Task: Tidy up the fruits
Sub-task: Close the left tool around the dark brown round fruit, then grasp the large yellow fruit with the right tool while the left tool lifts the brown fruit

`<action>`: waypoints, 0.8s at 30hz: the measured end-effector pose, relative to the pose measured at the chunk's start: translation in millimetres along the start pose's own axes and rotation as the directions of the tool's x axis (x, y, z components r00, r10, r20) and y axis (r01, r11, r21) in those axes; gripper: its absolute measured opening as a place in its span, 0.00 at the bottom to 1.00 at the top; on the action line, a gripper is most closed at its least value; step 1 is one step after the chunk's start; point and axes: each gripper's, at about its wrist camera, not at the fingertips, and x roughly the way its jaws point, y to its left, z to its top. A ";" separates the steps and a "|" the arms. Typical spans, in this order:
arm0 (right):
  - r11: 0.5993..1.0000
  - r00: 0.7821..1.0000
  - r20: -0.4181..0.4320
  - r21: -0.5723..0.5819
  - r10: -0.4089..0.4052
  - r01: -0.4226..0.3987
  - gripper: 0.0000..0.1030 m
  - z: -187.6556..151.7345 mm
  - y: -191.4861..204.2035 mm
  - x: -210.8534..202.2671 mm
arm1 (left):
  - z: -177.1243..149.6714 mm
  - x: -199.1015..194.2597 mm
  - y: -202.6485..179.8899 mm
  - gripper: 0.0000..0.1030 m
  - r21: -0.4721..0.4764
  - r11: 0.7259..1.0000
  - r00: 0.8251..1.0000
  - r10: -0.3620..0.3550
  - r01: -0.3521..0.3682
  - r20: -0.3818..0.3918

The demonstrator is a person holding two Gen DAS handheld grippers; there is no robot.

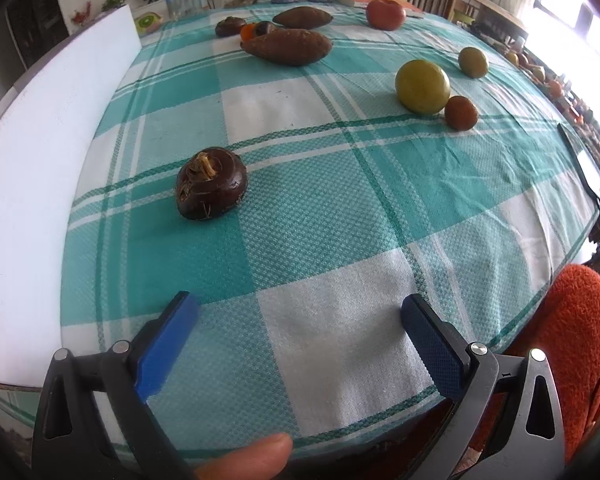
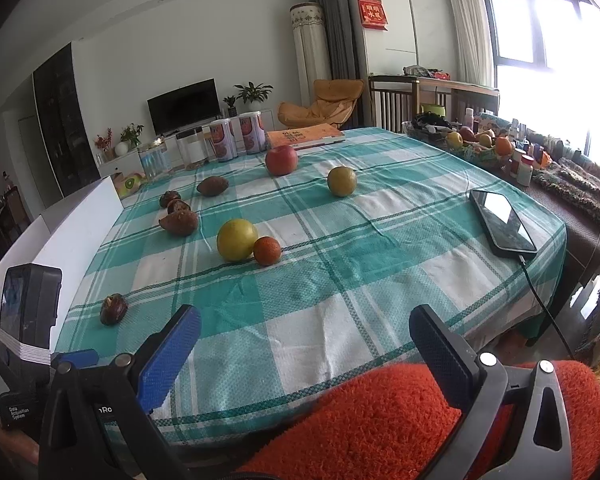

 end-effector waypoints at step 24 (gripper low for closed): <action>0.988 0.986 -0.083 -0.037 0.147 -0.151 1.00 30.0 0.9 19.1 | 42.6 9.0 56.9 0.42 0.035 0.989 0.985 -0.145 0.143 0.089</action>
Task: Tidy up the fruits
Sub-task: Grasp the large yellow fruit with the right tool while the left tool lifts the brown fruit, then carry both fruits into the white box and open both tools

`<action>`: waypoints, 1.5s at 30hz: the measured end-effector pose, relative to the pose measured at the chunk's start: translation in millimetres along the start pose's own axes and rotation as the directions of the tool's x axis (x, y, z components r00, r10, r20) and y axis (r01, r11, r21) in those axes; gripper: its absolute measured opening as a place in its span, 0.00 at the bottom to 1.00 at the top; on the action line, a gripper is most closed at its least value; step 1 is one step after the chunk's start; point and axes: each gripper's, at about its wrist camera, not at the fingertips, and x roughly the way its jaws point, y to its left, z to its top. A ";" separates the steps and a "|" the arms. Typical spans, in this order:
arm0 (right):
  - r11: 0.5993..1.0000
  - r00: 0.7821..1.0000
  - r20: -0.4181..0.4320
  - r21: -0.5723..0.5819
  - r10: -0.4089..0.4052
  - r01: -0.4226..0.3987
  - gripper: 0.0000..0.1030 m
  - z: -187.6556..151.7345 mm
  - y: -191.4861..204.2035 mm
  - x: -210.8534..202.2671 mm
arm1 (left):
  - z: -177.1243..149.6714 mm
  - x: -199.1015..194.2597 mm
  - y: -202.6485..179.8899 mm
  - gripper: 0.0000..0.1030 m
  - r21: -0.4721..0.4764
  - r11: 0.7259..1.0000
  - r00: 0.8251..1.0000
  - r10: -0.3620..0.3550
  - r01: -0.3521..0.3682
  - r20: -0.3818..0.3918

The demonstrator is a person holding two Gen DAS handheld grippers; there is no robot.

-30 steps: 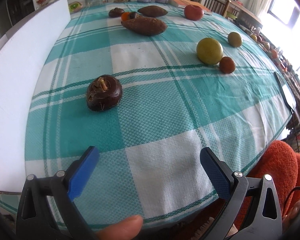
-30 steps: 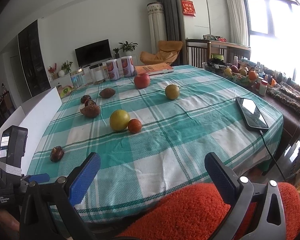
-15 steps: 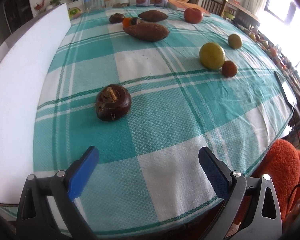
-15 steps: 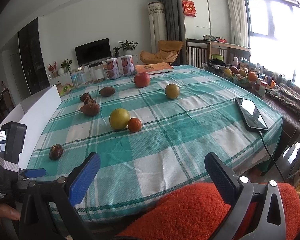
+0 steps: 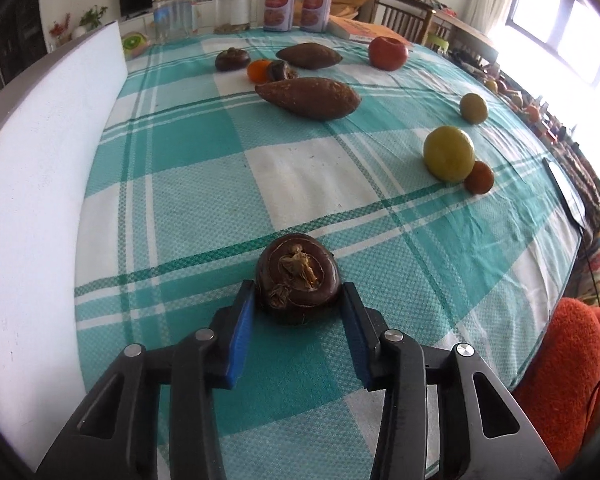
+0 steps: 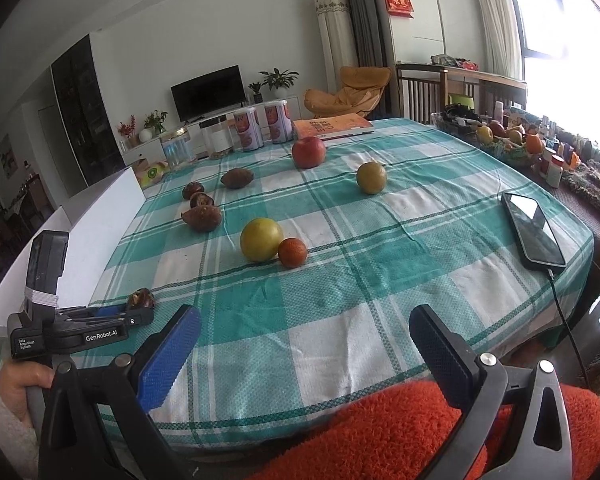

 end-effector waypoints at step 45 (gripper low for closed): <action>0.695 0.729 -0.488 -0.297 0.479 -0.655 0.61 39.9 336.9 94.4 | -47.4 -163.4 197.1 0.74 -0.420 0.860 0.918 0.375 -0.290 0.133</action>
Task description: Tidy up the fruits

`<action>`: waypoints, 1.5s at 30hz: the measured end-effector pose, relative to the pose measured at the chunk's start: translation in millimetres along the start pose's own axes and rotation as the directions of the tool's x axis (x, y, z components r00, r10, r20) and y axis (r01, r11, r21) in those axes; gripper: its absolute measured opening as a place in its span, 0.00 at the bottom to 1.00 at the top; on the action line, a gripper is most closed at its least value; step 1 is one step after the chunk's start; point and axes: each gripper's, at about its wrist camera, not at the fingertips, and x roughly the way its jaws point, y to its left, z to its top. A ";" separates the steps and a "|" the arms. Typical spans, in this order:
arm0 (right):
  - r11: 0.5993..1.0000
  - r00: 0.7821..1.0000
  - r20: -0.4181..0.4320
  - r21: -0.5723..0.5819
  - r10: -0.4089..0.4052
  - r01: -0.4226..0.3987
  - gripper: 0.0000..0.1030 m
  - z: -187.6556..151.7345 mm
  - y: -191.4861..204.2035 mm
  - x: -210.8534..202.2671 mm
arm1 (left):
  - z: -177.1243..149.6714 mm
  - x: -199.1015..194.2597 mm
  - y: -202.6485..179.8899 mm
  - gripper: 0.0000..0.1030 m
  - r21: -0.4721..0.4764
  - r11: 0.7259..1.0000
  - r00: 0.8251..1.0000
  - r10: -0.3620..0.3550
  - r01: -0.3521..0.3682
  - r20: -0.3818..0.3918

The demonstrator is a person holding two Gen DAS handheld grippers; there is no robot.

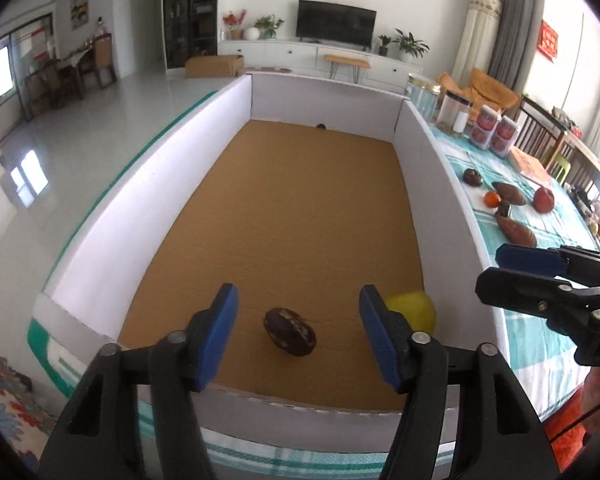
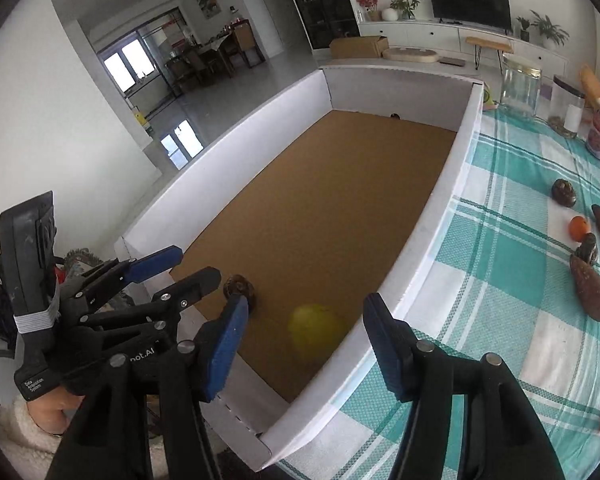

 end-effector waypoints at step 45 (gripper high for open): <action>0.582 0.720 -0.117 0.508 -0.684 0.635 1.00 -145.3 -393.5 -109.9 | -29.2 138.8 -301.6 0.96 0.374 0.899 0.971 -0.182 0.228 -0.154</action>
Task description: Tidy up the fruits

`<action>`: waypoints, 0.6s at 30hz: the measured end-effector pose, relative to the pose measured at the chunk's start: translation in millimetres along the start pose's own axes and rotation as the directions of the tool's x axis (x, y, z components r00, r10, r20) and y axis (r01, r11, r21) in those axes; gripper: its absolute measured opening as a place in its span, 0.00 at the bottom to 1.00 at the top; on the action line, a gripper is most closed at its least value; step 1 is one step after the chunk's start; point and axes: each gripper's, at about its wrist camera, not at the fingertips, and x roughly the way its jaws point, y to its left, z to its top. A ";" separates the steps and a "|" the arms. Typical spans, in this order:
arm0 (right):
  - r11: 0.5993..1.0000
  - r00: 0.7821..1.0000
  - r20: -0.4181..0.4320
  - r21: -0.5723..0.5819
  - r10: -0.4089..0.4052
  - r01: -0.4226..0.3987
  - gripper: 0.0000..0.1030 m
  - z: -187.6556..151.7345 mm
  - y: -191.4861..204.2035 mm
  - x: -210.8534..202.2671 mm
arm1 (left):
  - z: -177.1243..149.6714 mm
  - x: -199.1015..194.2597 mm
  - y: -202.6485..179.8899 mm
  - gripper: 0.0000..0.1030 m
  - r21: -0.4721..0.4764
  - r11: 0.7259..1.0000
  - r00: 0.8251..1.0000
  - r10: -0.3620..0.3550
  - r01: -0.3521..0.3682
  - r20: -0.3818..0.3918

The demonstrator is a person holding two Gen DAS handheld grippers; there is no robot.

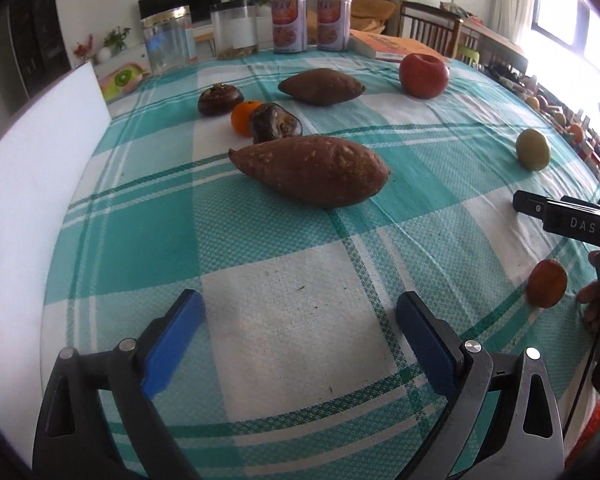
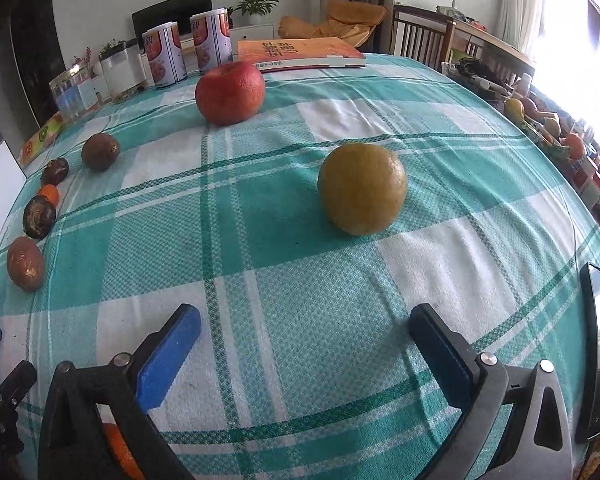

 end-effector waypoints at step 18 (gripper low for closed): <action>1.000 1.000 0.000 -0.003 0.001 -0.001 1.00 6.0 -2.1 3.7 | -0.1 -0.1 1.3 0.97 -0.001 1.000 1.000 0.001 -0.001 0.000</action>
